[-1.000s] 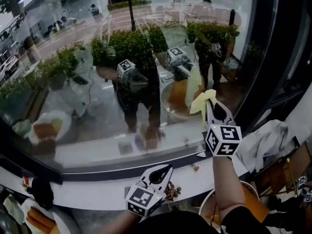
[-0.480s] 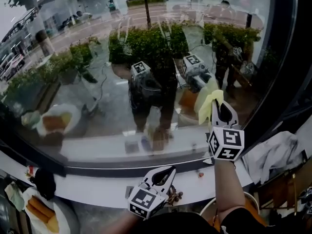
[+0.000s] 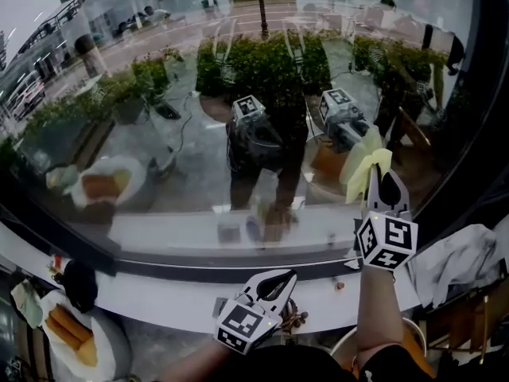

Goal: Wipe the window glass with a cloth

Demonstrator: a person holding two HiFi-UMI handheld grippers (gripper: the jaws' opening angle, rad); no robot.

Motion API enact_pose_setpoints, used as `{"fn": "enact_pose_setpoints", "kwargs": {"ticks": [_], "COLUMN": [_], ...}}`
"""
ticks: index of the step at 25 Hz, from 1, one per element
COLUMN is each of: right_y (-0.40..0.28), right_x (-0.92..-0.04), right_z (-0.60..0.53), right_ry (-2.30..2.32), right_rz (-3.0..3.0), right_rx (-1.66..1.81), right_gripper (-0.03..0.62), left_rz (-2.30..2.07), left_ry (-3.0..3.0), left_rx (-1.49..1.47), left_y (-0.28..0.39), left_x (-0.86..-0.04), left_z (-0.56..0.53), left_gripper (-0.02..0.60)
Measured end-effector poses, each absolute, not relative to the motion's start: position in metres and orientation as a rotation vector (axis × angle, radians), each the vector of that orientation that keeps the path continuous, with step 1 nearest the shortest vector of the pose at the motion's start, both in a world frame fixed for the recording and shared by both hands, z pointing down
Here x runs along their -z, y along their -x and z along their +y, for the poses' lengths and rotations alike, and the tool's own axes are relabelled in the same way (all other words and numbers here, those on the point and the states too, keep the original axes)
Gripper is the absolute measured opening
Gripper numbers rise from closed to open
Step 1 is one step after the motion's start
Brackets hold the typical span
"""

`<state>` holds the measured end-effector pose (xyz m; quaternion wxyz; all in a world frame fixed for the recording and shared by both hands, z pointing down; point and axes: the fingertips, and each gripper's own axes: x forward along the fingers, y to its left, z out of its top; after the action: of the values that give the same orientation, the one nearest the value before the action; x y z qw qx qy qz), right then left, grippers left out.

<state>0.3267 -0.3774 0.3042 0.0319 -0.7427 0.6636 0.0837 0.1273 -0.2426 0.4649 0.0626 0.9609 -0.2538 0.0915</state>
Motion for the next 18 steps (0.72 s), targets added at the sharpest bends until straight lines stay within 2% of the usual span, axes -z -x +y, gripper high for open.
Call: {"fn": "enact_pose_setpoints", "kwargs": {"ticks": [18], "right_y": [-0.287], "right_x": [-0.296], "right_z": [-0.371], "right_ry": [2.157], "right_rz": [2.113], "right_rx": [-0.243], "right_gripper": [0.051], "left_rz": [-0.872], "left_ry": [-2.848], "left_rx": [-0.294], "left_y": [-0.113], "left_x": [-0.466], "left_z": [-0.228], "left_gripper": [0.008]}}
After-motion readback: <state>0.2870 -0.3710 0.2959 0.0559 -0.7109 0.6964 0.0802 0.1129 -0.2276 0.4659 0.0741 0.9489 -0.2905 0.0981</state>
